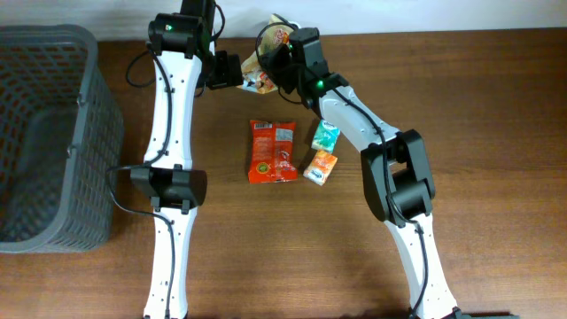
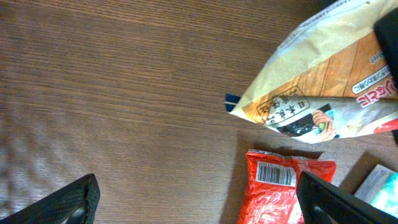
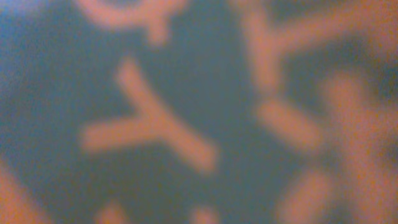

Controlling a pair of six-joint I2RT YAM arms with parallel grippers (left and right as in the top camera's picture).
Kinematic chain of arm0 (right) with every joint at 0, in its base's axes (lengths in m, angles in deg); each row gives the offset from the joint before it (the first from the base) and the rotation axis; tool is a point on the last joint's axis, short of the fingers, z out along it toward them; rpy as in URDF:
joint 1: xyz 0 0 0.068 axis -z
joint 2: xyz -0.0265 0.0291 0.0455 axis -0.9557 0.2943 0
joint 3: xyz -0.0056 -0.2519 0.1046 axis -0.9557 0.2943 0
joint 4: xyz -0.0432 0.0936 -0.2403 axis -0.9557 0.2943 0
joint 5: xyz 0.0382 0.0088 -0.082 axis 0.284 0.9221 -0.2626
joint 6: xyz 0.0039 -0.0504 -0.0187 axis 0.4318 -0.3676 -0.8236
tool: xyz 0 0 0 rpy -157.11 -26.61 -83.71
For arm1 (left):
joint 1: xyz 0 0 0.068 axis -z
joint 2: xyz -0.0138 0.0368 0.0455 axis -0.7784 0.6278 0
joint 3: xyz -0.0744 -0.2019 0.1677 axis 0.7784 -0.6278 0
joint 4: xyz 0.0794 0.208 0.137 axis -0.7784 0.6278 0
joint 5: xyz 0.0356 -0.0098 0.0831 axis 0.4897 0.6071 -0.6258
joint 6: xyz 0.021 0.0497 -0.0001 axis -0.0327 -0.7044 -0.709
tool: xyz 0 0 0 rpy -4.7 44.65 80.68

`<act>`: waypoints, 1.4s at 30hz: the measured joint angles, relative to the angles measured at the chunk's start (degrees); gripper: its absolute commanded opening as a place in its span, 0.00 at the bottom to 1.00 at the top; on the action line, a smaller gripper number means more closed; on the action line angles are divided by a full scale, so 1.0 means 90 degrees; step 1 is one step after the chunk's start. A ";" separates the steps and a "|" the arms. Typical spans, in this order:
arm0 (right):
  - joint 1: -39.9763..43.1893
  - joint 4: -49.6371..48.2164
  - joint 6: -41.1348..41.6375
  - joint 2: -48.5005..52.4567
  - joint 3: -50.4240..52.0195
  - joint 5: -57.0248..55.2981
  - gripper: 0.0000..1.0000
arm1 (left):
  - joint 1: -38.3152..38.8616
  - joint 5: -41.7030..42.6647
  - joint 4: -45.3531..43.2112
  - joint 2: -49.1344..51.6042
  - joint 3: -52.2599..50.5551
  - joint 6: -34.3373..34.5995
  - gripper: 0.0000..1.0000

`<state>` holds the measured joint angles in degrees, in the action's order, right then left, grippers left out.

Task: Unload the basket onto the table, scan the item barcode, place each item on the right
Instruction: 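Hold the wet-wipes pack in front of the scanner with the right gripper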

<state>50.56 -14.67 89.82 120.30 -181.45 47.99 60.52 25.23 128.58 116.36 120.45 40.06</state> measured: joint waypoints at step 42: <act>0.0231 0.0610 -0.1343 0.0823 -0.2222 -0.0396 0.04 | 0.0000 0.0000 0.0005 0.0000 0.0000 0.0000 0.99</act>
<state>52.63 -9.18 77.74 127.71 -201.45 44.43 60.52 25.23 128.62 116.36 120.45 40.06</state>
